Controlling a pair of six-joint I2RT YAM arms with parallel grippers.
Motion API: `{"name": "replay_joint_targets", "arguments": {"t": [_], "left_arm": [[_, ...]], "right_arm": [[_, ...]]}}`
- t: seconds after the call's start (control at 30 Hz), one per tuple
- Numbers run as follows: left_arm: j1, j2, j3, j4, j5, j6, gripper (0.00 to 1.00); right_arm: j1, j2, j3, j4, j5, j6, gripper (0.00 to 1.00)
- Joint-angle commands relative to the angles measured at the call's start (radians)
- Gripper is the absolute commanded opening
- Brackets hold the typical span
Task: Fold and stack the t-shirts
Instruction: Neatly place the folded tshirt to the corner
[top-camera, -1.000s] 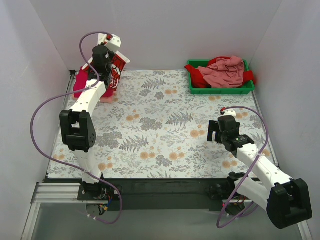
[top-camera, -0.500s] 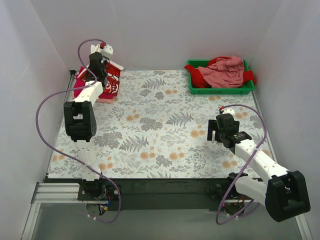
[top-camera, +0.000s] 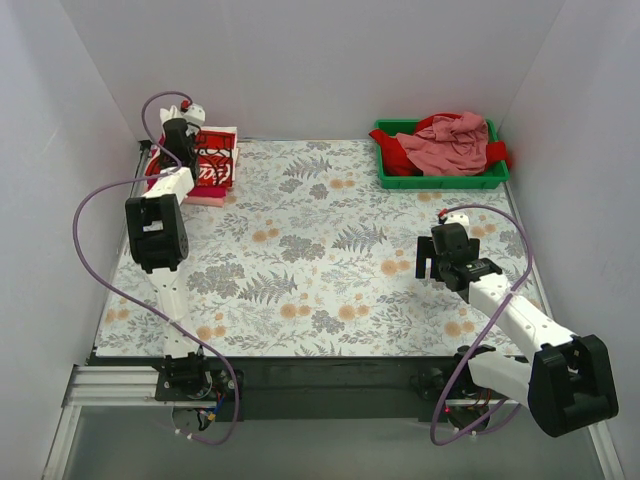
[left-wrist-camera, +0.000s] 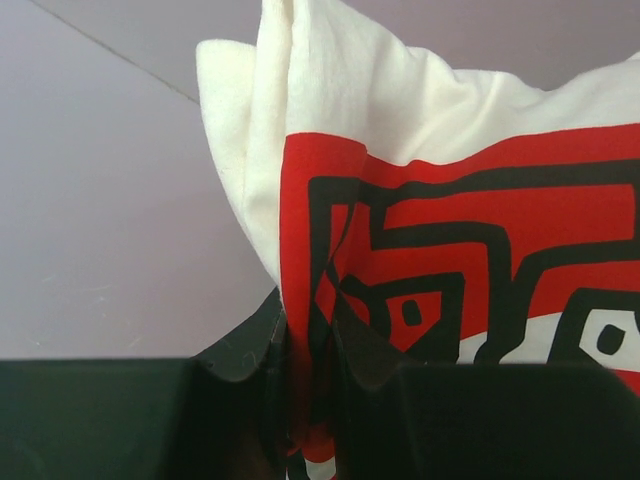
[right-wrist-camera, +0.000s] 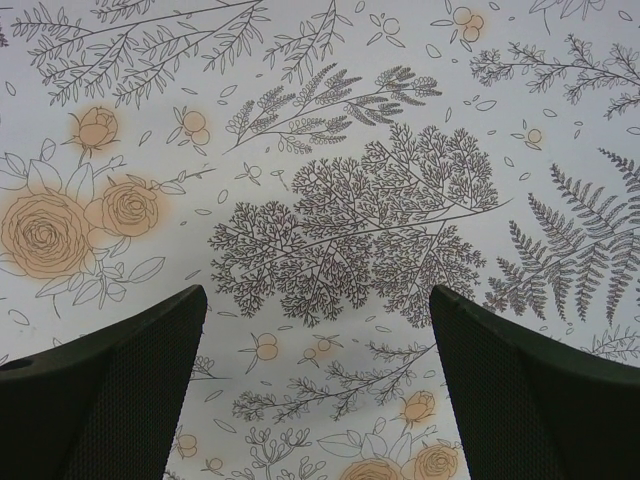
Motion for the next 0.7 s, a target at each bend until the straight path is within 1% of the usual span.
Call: {"name": "replay_joint_targets", "arguments": {"t": [0.0, 0.03, 0.07, 0.1, 0.13, 0.17, 0.2, 0.23, 0.37, 0.47, 0.6, 0.67], "left_arm": [[0.026, -0.01, 0.057, 0.067, -0.004, -0.005, 0.0], [0.029, -0.008, 0.06, 0.067, 0.001, -0.012, 0.0], [0.034, -0.005, 0.06, 0.067, 0.003, -0.019, 0.07], [0.037, -0.004, 0.062, 0.067, 0.003, -0.023, 0.09], [0.04, 0.001, 0.063, 0.068, 0.004, -0.026, 0.16], [0.043, 0.004, 0.069, 0.071, 0.003, -0.029, 0.28], [0.048, 0.007, 0.074, 0.073, 0.001, -0.048, 0.71], [0.049, 0.008, 0.077, 0.077, -0.01, -0.055, 0.88], [0.051, 0.001, 0.079, 0.116, -0.039, -0.086, 0.89], [0.051, -0.013, 0.096, 0.105, -0.065, -0.147, 0.9], [0.039, -0.06, 0.097, 0.031, -0.05, -0.236, 0.92], [0.031, -0.083, 0.099, -0.027, -0.045, -0.324, 0.92]], "right_arm": [[-0.003, 0.015, 0.04, 0.012, 0.032, -0.008, 0.98], [-0.004, 0.019, 0.04, 0.012, 0.029, -0.007, 0.98], [-0.004, 0.03, 0.04, 0.012, 0.028, -0.01, 0.98], [-0.004, 0.035, 0.04, 0.01, 0.026, -0.01, 0.98], [-0.004, 0.038, 0.042, 0.007, 0.025, -0.01, 0.98], [-0.004, 0.047, 0.043, 0.004, 0.023, -0.01, 0.98], [-0.004, 0.05, 0.048, 0.0, 0.023, -0.01, 0.98], [-0.003, 0.052, 0.051, -0.003, 0.02, -0.01, 0.98], [-0.004, 0.046, 0.055, -0.01, 0.015, -0.01, 0.98], [-0.003, 0.026, 0.052, -0.011, 0.011, -0.002, 0.98], [-0.004, -0.01, 0.045, -0.011, 0.0, 0.001, 0.98], [-0.004, -0.036, 0.04, -0.01, -0.003, 0.006, 0.98]]}}
